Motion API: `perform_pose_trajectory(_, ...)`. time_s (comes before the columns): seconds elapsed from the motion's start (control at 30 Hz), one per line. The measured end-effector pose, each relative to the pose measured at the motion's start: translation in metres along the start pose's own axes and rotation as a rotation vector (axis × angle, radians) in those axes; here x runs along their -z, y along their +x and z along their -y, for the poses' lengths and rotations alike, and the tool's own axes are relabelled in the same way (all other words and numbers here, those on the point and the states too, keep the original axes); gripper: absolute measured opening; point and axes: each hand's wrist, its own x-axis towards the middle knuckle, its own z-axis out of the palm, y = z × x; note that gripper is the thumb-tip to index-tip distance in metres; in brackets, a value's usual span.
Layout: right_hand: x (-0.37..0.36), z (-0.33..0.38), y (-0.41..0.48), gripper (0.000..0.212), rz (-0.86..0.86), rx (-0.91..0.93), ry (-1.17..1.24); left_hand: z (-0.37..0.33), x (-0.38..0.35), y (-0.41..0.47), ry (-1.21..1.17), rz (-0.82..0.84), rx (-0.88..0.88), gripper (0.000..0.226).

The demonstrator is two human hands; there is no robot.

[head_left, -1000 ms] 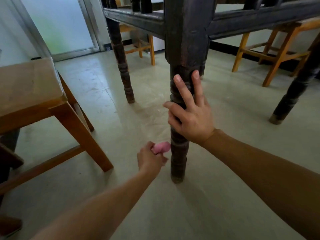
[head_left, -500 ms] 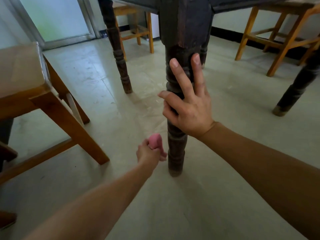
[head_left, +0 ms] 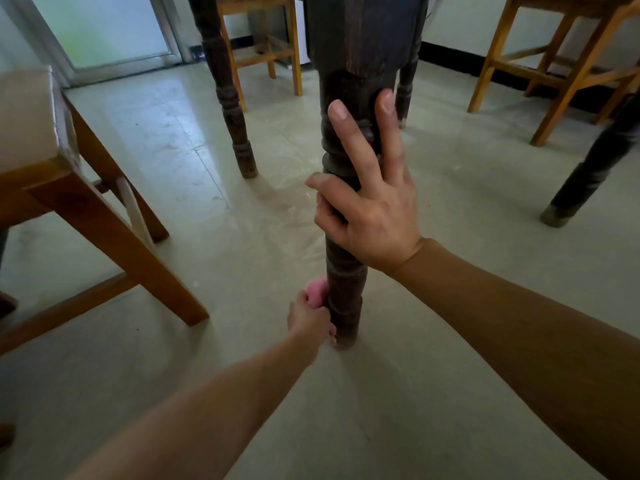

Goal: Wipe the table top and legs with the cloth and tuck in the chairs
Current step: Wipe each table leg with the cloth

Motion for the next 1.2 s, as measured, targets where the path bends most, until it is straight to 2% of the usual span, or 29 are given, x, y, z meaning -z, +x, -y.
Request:
perform_pose_trajectory(0.07, 0.000, -0.001, 0.001, 0.012, -0.016, -0.002, 0.008, 0.012, -0.012, -0.013, -0.069, 0.068, 0.074, 0.045)
perform_pose_trajectory(0.13, -0.001, 0.000, 0.002, 0.010, -0.033, -0.002, 0.015, 0.028, -0.022, -0.026, -0.104, 0.250, 0.190, 0.025)
perform_pose_trajectory(0.17, -0.001, 0.000, 0.003, 0.009, -0.044, 0.000, 0.018, 0.036, -0.023, -0.027, -0.051, 0.317, 0.206, 0.023)
perform_pose_trajectory(0.2, -0.002, 0.000, 0.004, 0.008, -0.054, 0.001, 0.022, 0.043, -0.022, -0.021, -0.012, 0.296, 0.216, 0.023)
perform_pose_trajectory(0.33, -0.001, 0.000, 0.005, 0.008, -0.060, 0.015, 0.040, 0.044, 0.000, 0.030, -0.126, -0.047, 0.179, 0.029)
perform_pose_trajectory(0.4, -0.001, -0.001, 0.004, 0.009, -0.056, 0.018, 0.048, 0.042, 0.007, 0.046, -0.115, -0.116, 0.163, 0.033)
perform_pose_trajectory(0.5, -0.003, -0.002, 0.002, 0.010, -0.065, 0.009, 0.061, 0.048, -0.019, 0.033, 0.026, 0.015, 0.147, 0.031)
perform_pose_trajectory(0.57, -0.004, -0.003, 0.002, 0.011, -0.056, 0.002, 0.067, 0.058, -0.035, 0.017, 0.090, 0.081, 0.173, 0.020)
perform_pose_trajectory(0.6, -0.004, -0.003, 0.003, 0.012, -0.046, -0.003, 0.074, 0.062, -0.037, 0.011, 0.083, 0.160, 0.224, 0.021)
perform_pose_trajectory(0.67, -0.004, -0.004, 0.003, 0.012, -0.025, -0.010, 0.069, 0.062, -0.037, 0.002, 0.093, 0.440, 0.291, 0.017)
perform_pose_trajectory(0.73, -0.005, -0.005, 0.003, 0.012, -0.015, -0.006, 0.051, 0.053, -0.033, -0.004, 0.173, 0.604, 0.262, 0.023)
perform_pose_trajectory(0.8, -0.006, -0.007, 0.002, 0.014, -0.011, 0.010, 0.034, 0.039, -0.025, -0.002, 0.274, 0.573, 0.189, 0.027)
perform_pose_trajectory(0.87, -0.006, -0.009, -0.002, 0.015, 0.014, 0.020, 0.020, 0.026, -0.010, -0.001, 0.337, 0.484, 0.114, 0.017)
perform_pose_trajectory(0.9, -0.005, -0.008, -0.007, 0.015, 0.037, 0.018, 0.023, 0.022, 0.002, -0.003, 0.313, 0.458, 0.084, 0.012)
perform_pose_trajectory(1.03, 0.017, -0.004, -0.039, 0.007, 0.301, -0.032, 0.019, 0.012, 0.056, -0.034, 0.021, 0.392, 0.120, 0.030)
perform_pose_trajectory(1.13, 0.042, 0.000, -0.040, 0.041, 0.547, -0.091, -0.013, 0.019, 0.093, -0.059, -0.055, 0.319, 0.210, 0.036)
perform_pose_trajectory(1.2, 0.058, 0.012, -0.026, 0.053, 0.704, -0.173, 0.005, 0.025, 0.116, -0.084, -0.049, 0.244, 0.244, 0.025)
